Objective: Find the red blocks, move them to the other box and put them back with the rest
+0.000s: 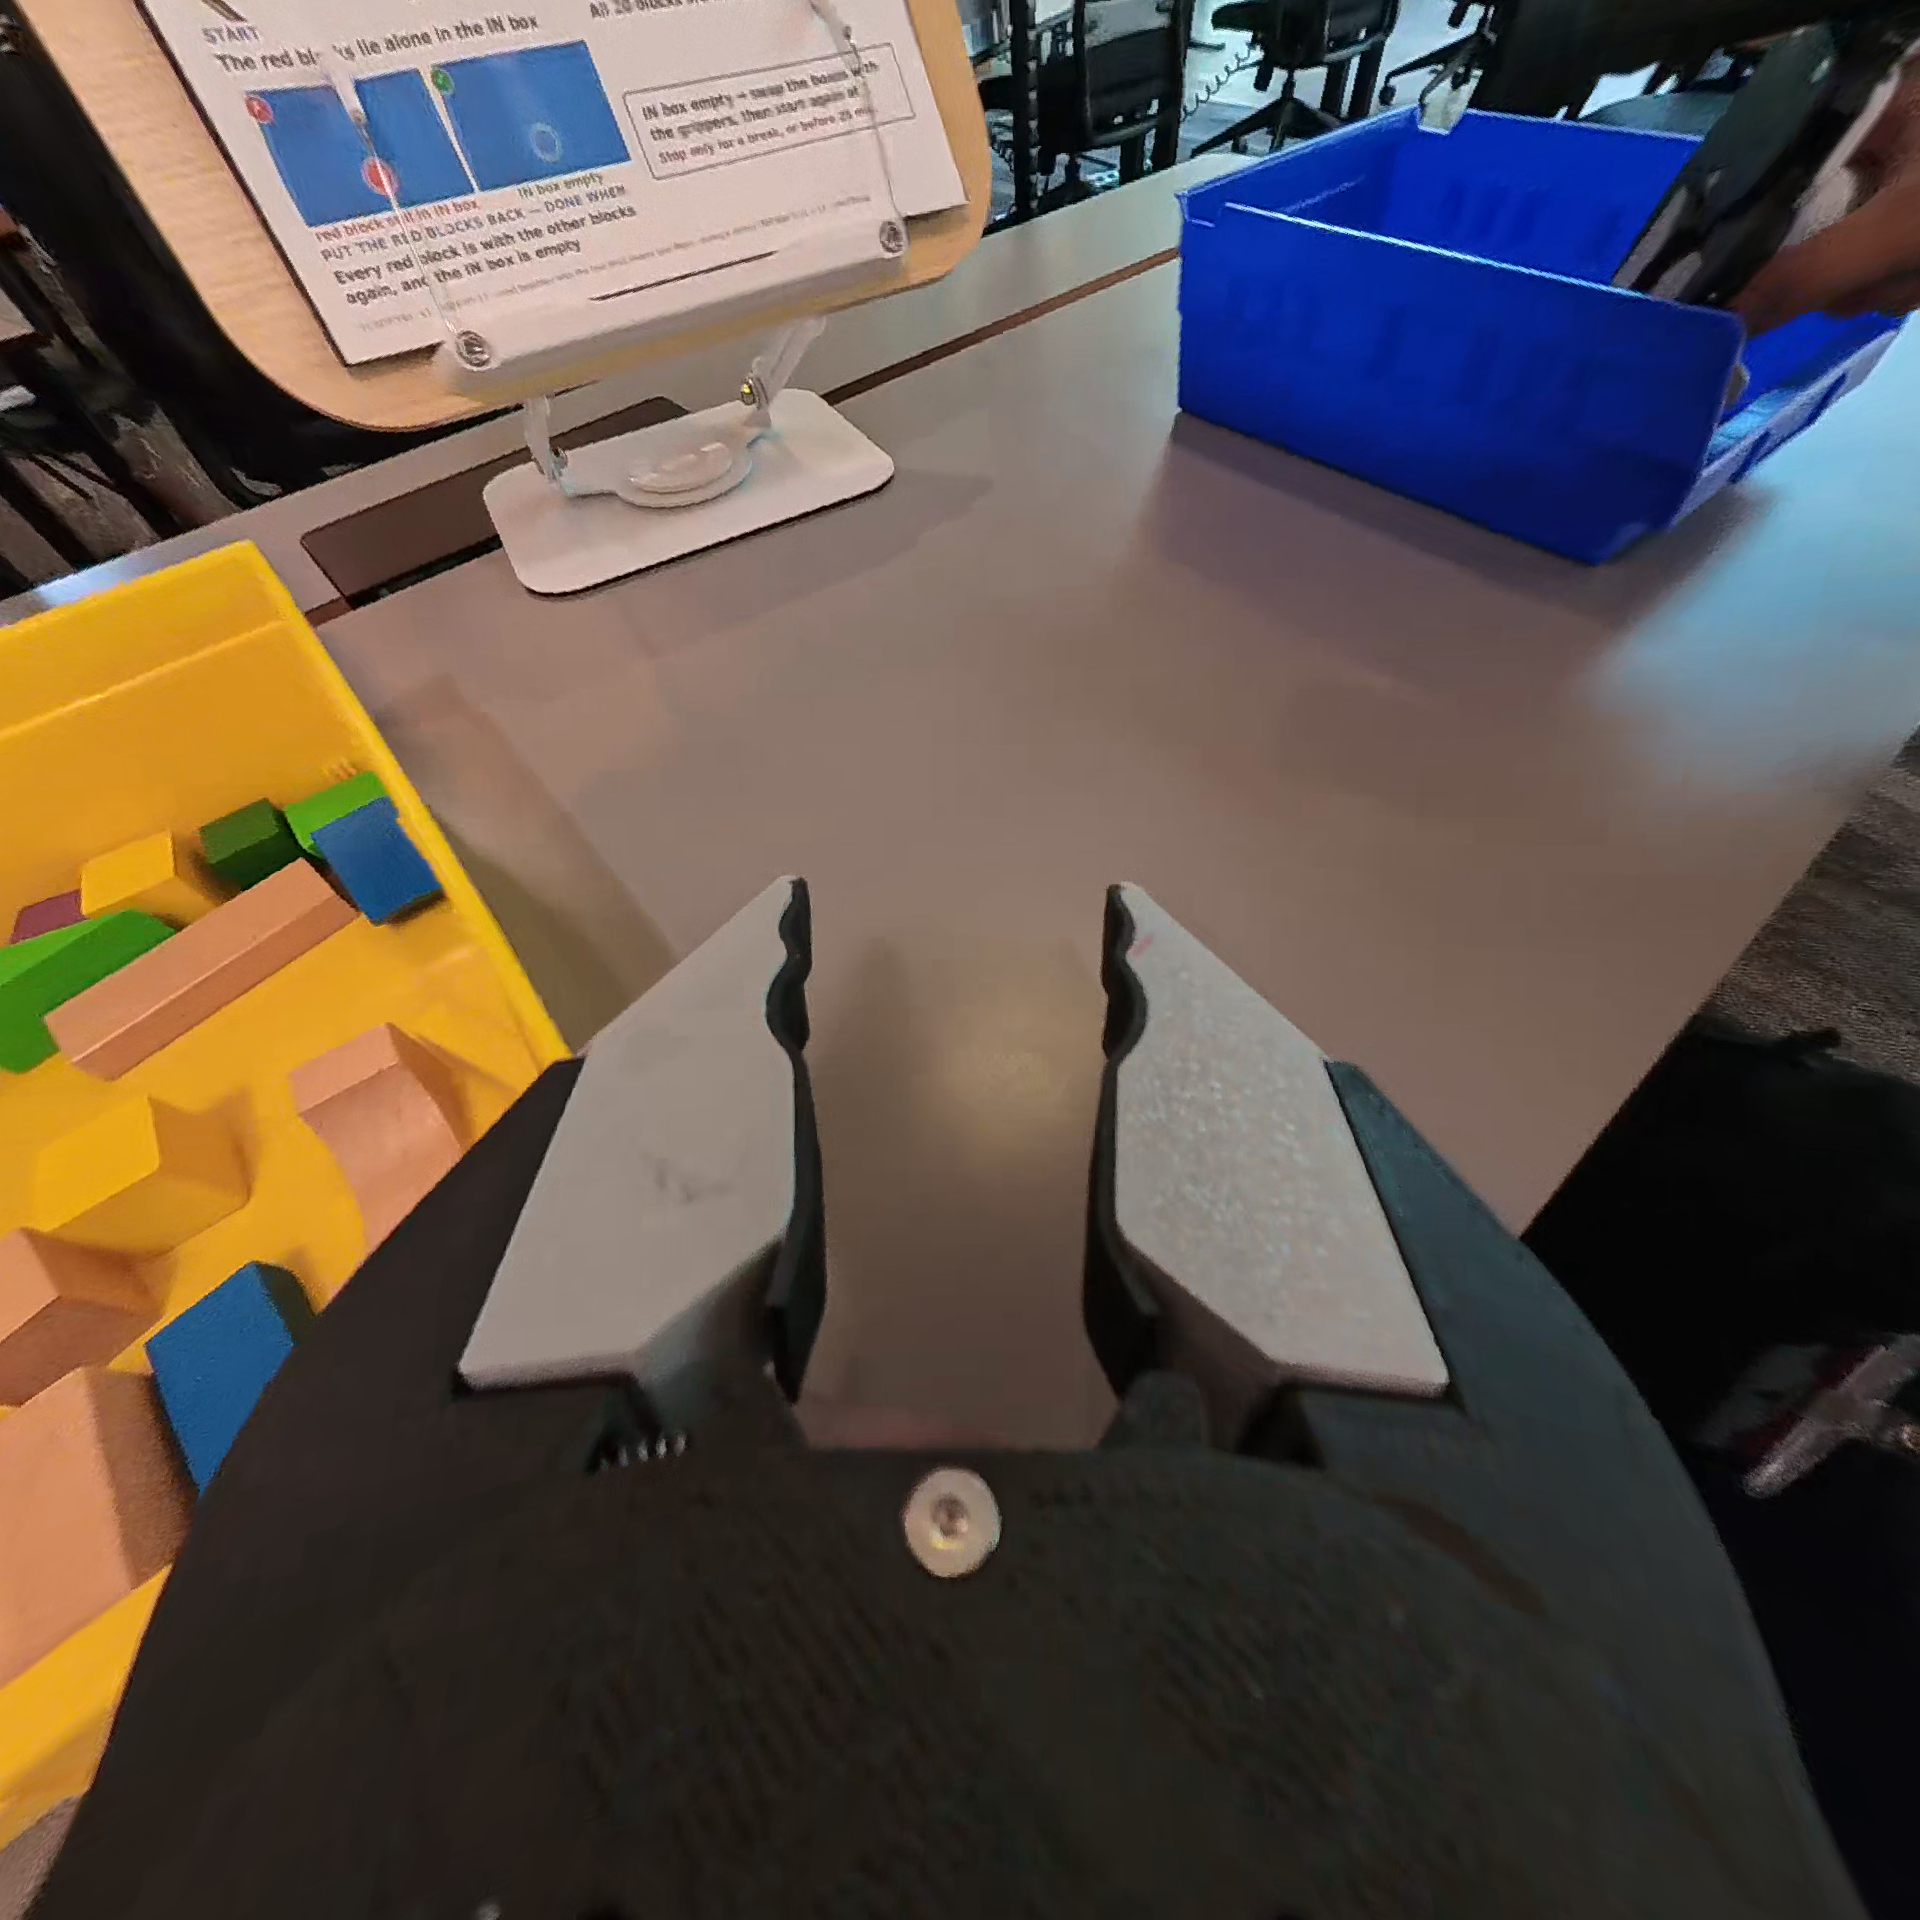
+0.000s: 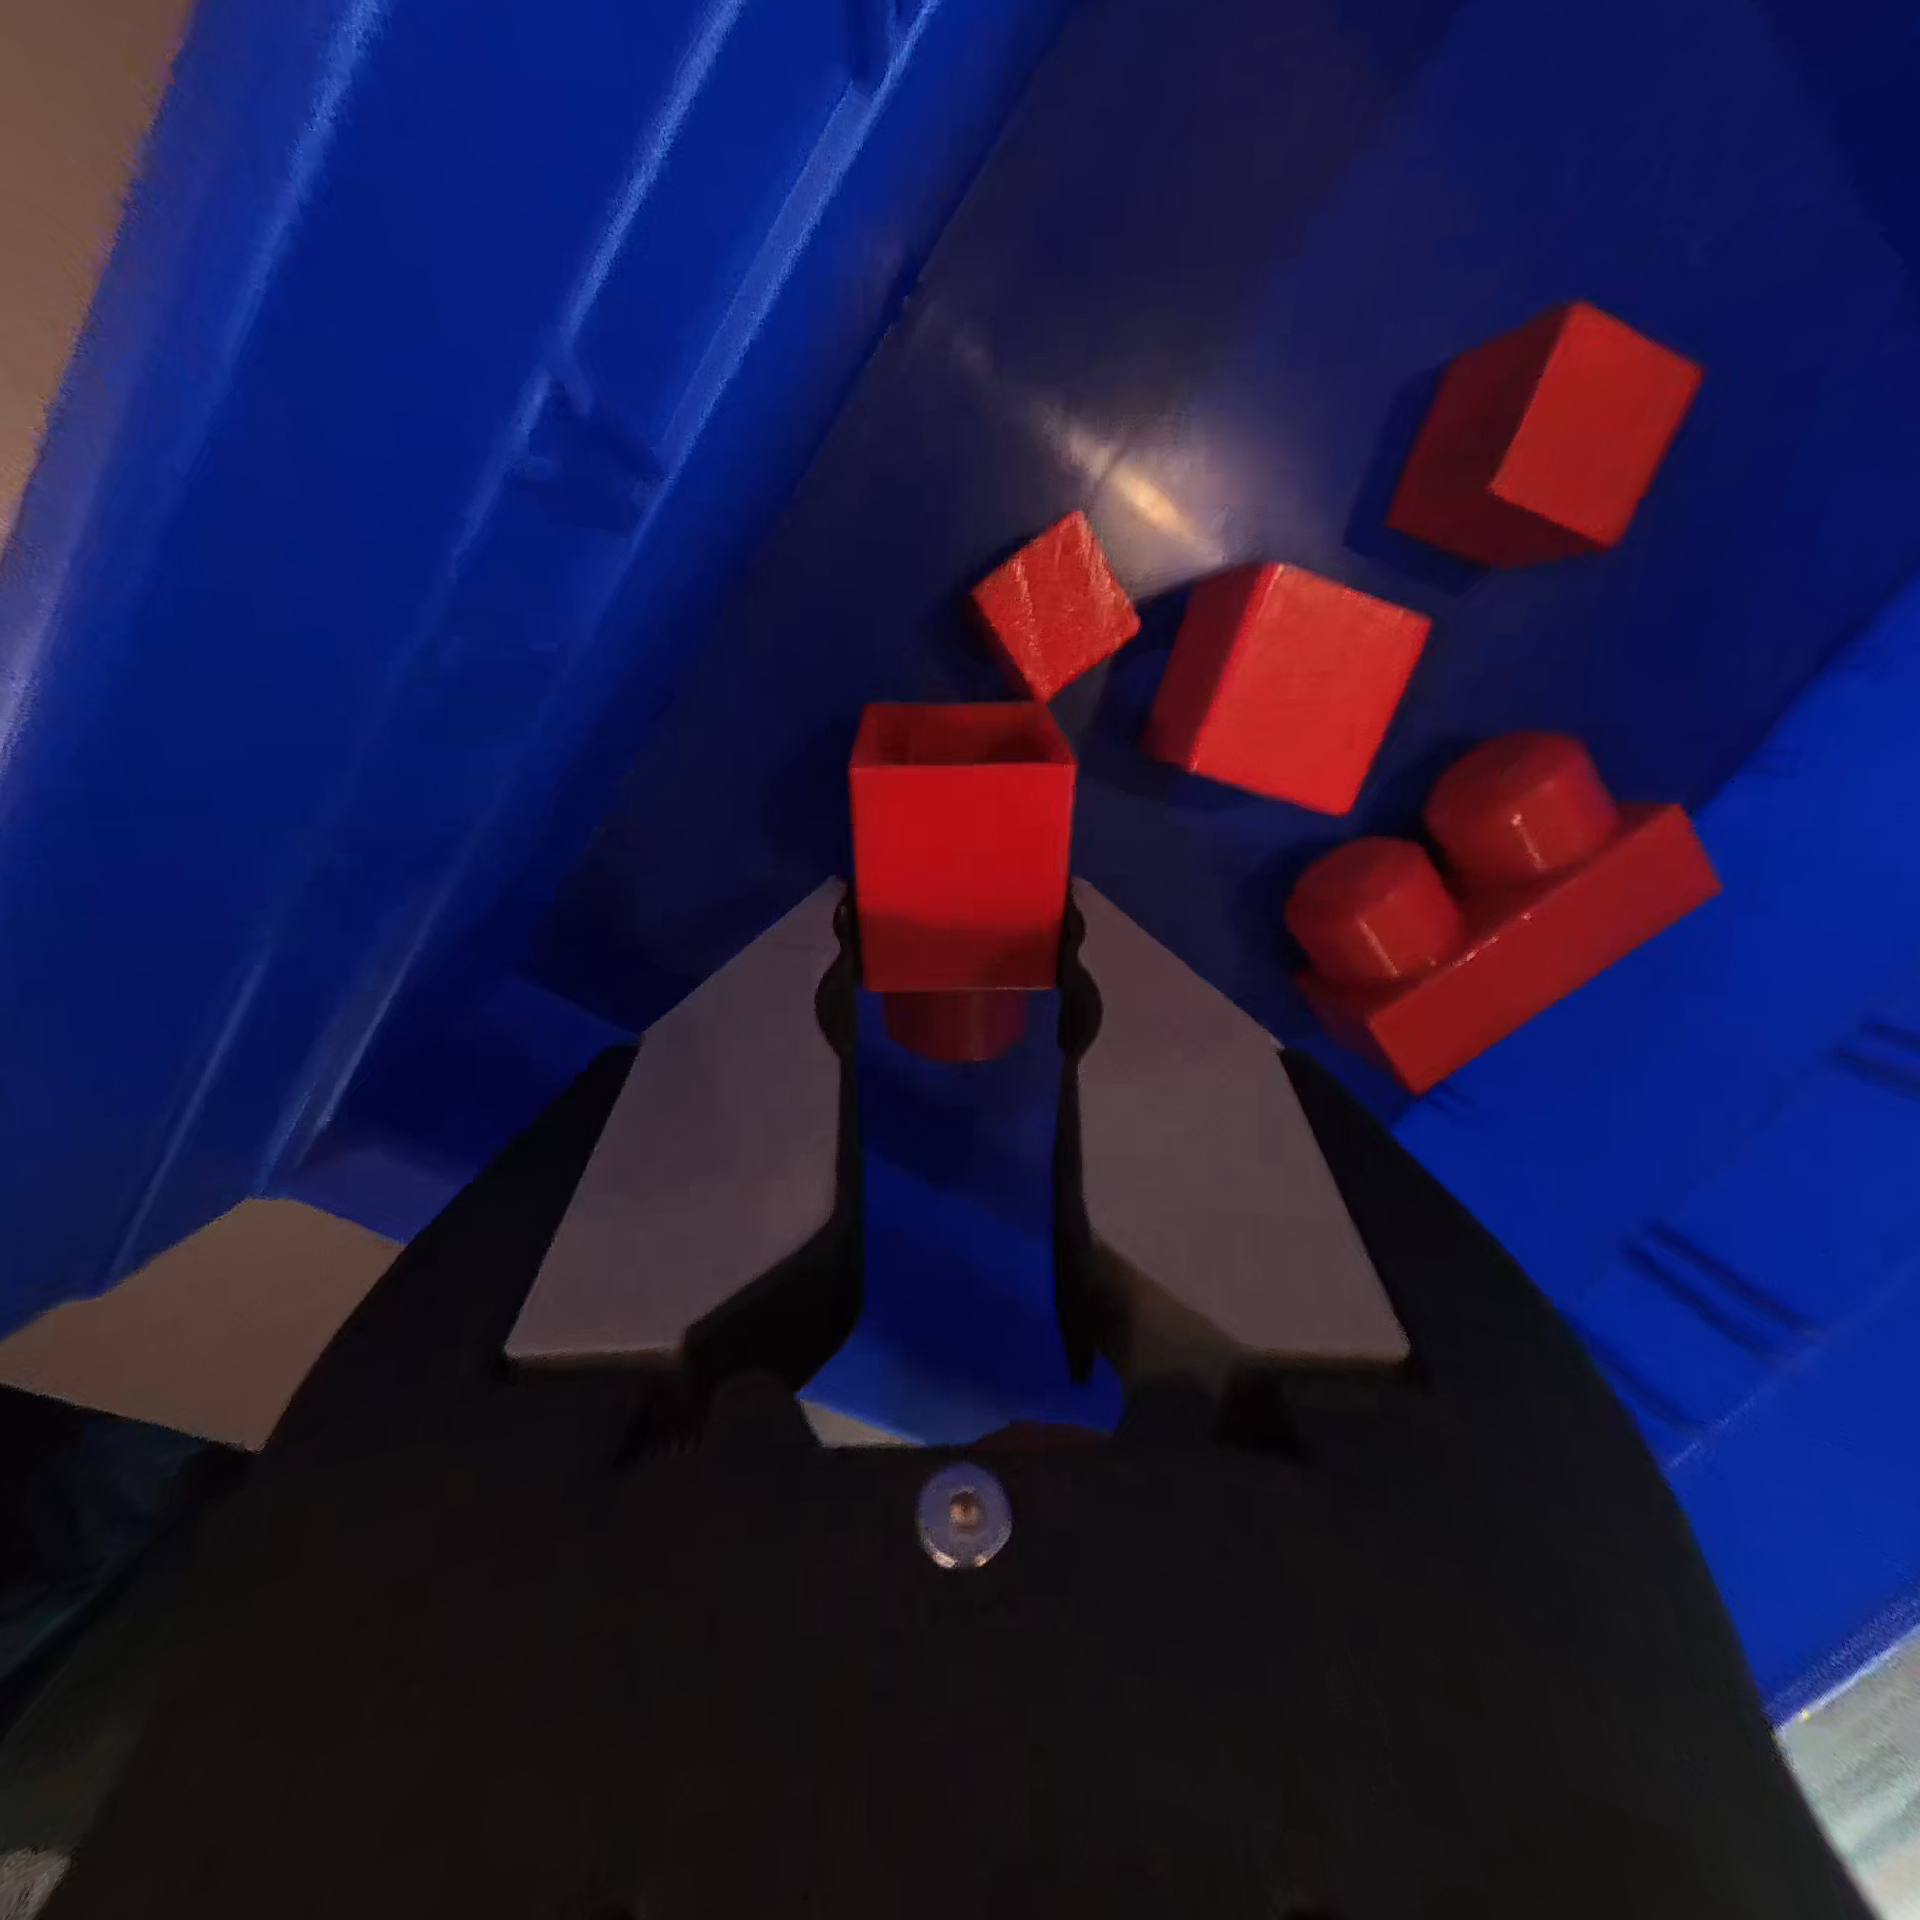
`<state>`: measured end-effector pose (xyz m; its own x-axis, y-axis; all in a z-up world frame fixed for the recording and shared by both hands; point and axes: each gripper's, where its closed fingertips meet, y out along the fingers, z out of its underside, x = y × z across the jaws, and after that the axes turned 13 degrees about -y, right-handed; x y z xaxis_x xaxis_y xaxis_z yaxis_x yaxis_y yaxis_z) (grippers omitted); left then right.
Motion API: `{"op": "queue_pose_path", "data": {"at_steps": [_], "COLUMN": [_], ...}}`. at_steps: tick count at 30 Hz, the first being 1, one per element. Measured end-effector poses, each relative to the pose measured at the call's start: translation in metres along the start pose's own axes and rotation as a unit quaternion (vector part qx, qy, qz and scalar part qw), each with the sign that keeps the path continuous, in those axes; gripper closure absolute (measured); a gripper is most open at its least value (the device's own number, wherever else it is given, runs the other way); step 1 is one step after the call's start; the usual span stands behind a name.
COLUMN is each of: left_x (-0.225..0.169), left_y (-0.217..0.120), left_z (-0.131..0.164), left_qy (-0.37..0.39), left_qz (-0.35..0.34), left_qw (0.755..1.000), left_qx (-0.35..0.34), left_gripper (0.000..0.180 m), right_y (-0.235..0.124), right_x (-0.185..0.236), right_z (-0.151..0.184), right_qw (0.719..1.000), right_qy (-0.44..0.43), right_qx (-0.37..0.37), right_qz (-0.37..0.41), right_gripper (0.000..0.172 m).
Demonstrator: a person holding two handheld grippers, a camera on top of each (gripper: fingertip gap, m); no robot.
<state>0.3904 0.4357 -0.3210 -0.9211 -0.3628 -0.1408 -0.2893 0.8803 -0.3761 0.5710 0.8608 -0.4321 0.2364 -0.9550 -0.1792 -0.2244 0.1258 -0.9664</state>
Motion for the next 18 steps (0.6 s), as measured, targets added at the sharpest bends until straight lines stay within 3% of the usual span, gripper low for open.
{"op": "queue_pose_path", "data": {"at_steps": [11, 18], "left_x": [0.002, 0.032], "left_y": [-0.026, -0.020], "left_z": [-0.016, 0.000], "left_qy": [0.017, 0.016], "left_qz": [-0.023, -0.062], "left_qw": [0.999, 0.998], "left_qx": [-0.023, 0.004], "left_gripper": [0.119, 0.112], "right_y": [0.010, 0.012], "right_x": [-0.016, -0.025], "right_z": [-0.016, -0.019], "right_qw": [0.997, 0.996], "right_qy": [0.057, 0.078], "right_qx": [-0.025, -0.044], "right_qz": [-0.039, -0.024], "right_gripper": [0.137, 0.133]}}
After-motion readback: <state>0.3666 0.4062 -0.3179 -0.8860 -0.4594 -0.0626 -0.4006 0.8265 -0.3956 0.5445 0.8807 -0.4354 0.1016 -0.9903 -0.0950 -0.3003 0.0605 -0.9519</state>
